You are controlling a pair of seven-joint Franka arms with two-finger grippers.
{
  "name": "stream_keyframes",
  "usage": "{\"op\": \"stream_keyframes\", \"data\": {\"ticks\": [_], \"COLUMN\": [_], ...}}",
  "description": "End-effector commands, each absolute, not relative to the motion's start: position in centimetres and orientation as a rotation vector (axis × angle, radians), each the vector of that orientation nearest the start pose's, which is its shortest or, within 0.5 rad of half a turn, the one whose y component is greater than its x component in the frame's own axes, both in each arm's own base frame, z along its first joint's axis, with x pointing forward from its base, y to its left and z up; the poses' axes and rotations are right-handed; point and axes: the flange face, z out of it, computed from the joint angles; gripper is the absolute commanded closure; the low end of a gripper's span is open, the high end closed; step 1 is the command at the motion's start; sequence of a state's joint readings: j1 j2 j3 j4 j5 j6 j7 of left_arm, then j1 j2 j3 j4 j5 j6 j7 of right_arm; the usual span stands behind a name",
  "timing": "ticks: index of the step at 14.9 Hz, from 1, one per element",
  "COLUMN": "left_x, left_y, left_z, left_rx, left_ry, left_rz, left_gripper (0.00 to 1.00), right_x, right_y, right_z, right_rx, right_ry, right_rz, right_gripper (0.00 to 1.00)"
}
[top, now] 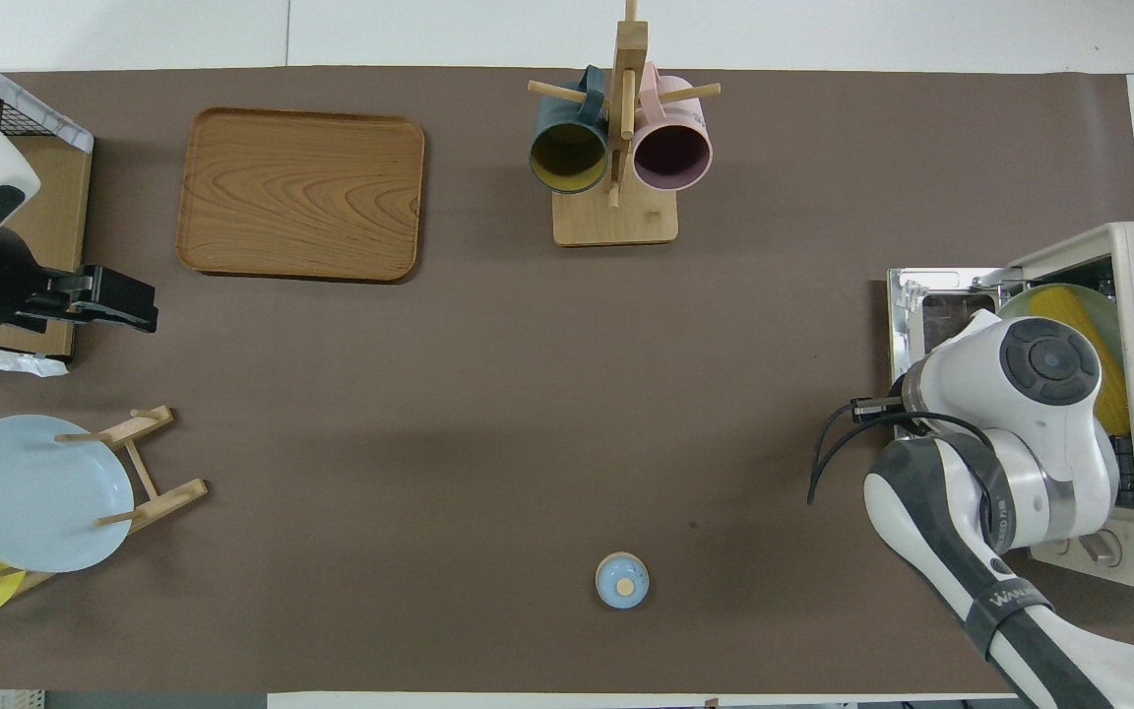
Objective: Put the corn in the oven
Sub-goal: 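Withdraw the right gripper out of the oven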
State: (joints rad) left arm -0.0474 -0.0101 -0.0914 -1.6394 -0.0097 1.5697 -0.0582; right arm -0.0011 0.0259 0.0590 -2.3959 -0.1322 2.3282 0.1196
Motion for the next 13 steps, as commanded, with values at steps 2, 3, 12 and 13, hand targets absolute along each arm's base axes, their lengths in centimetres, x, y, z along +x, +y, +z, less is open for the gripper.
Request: {"op": "stream_keyframes", "data": {"ticks": [2,3,12,13], "left_x": [53.7,53.7,53.7,53.7], "left_y": [-7.3,-7.4,-7.4,-7.4], "left_z": [59.8,59.8,59.8,59.8], "left_rx": [-3.131,-3.131,-3.131,-3.131], "left_ry": [0.129,0.132,0.129,0.129], "left_rz": [0.084,0.081,0.081,0.081], "left_gripper": [0.00,0.00,0.00,0.00], "right_x": [48.4,48.9,53.9,53.8], "right_y": [-0.7,-0.8,-2.4,-3.2], "right_z": [30.2,30.8,40.9,41.8], "right_rx": [-3.282,-3.298,-3.413,-3.407], "right_ry": [-0.120,-0.148,-0.346,-0.386], "right_rz": [0.116,0.101,0.174,0.194], "right_gripper": [1.00,1.00,1.00,1.00]}}
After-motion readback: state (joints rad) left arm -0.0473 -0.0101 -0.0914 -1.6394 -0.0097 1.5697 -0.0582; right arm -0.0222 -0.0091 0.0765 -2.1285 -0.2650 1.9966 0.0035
